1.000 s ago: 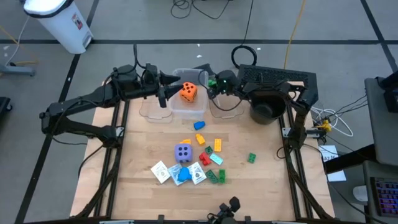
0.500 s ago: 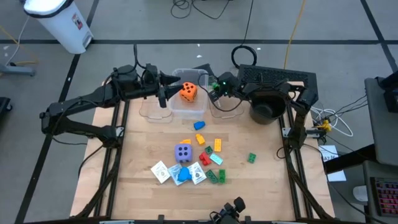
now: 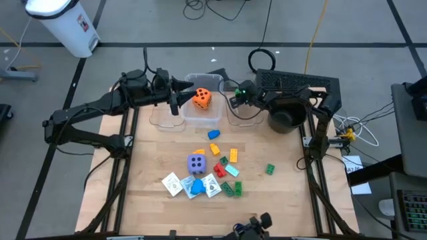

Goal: Pick & Place Toys
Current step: Put the top light green game piece into the right transparent bin, then adjust the black bucket

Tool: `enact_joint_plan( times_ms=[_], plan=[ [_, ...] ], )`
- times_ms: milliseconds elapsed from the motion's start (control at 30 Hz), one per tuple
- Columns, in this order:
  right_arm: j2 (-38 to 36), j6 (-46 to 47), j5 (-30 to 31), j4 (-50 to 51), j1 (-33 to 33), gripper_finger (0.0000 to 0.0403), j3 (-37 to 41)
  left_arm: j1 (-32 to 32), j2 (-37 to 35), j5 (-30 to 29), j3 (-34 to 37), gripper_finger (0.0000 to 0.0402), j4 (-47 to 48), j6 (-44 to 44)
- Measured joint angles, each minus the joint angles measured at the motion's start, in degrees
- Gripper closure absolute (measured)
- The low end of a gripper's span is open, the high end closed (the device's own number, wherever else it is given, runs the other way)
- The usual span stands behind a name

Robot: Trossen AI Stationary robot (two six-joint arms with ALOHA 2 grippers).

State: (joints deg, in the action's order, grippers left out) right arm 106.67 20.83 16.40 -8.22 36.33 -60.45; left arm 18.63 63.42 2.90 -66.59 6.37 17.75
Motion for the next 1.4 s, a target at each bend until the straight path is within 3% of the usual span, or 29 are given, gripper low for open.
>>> enact_joint_plan(
  times_ms=[367,633,867,1167,1400],
  plan=[
    [0.0,0.7,-0.1,-0.8,0.1,0.0264,0.7,0.0,0.0,-0.5,0.0,0.016,0.0,0.4],
    [0.0,0.9,-0.1,-0.8,0.1,0.0214,0.7,0.0,0.0,-0.5,0.0,0.016,0.0,0.6],
    [-0.2,0.0,-0.1,-1.3,0.1,0.0197,0.7,0.0,0.0,-0.5,0.0,0.016,0.0,0.8],
    [-8.5,-1.2,-0.1,0.4,-0.4,0.0203,0.7,0.0,0.0,-0.5,0.0,0.016,0.0,0.6],
    [-18.8,-5.4,-1.6,15.7,-1.8,0.0234,0.7,0.0,0.0,0.3,0.0,0.016,0.0,0.4]
  ],
)
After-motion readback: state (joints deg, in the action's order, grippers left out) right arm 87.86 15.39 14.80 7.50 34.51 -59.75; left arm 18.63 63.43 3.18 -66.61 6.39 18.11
